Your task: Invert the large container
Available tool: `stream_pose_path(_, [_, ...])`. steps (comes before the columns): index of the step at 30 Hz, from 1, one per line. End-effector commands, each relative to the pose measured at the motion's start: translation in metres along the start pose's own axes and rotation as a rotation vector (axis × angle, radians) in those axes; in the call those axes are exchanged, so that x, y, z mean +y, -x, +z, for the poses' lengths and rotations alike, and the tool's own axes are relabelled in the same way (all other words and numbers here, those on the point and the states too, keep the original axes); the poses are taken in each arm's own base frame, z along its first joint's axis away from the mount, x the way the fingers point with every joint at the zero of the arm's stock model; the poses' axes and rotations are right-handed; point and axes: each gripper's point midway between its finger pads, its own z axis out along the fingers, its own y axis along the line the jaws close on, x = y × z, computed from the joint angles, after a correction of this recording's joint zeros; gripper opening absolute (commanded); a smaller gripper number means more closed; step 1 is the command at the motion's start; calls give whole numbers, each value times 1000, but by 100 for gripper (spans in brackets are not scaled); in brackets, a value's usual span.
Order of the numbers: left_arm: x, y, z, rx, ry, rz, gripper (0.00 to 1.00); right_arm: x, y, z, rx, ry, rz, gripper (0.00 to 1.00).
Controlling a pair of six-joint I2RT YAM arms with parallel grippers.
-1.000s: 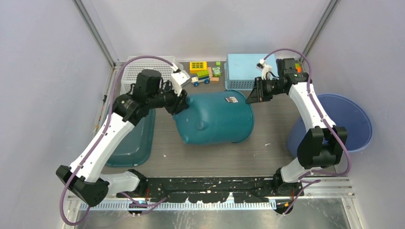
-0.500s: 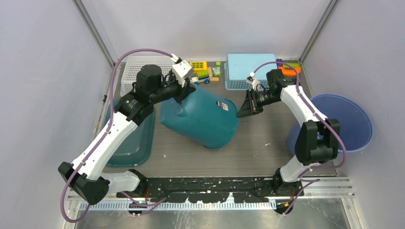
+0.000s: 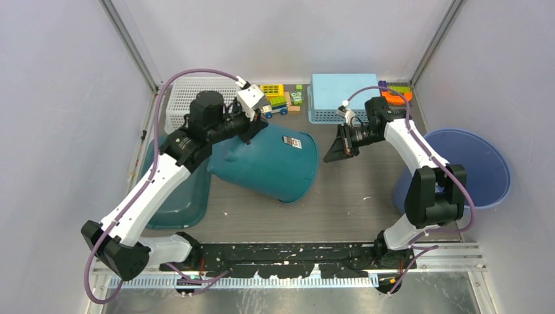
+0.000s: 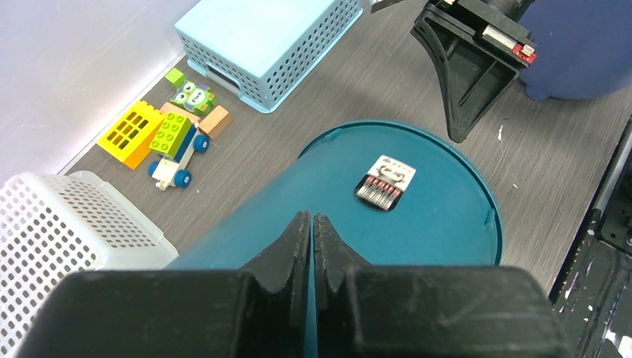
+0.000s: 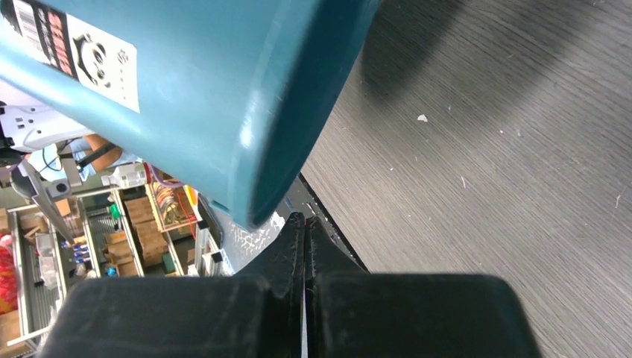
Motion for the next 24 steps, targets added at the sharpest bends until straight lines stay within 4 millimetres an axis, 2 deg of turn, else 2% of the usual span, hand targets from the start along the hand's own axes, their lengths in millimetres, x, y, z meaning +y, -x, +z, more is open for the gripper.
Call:
stream_pose_path(1, [3, -7, 13, -8, 3, -19, 8, 6, 5, -3, -27, -2, -49, 1])
stream_pose_path(4, [-1, -20, 25, 16, -32, -47, 8, 6, 5, -4, -31, -14, -57, 1])
stream_pose_path(8, [-3, -26, 35, 31, -51, -76, 7, 7, 4, -6, -33, -24, -70, 1])
stream_pose_path(13, [2, -20, 27, 12, -17, -45, 7, 12, 3, -14, -44, -52, -125, 1])
stream_pose_path(16, [6, -12, 17, -5, 10, -7, 7, 24, 11, -24, -71, -77, -185, 2])
stream_pose_path(19, [21, 2, 3, -17, 83, 29, 9, 45, 21, -35, -113, -95, -267, 13])
stream_pose_path(22, [53, 22, -22, -37, 239, 53, 12, 73, 31, -39, -160, -133, -394, 29])
stream_pose_path(24, [80, 29, -44, -38, 363, 54, 14, 92, 36, -32, -182, -166, -494, 40])
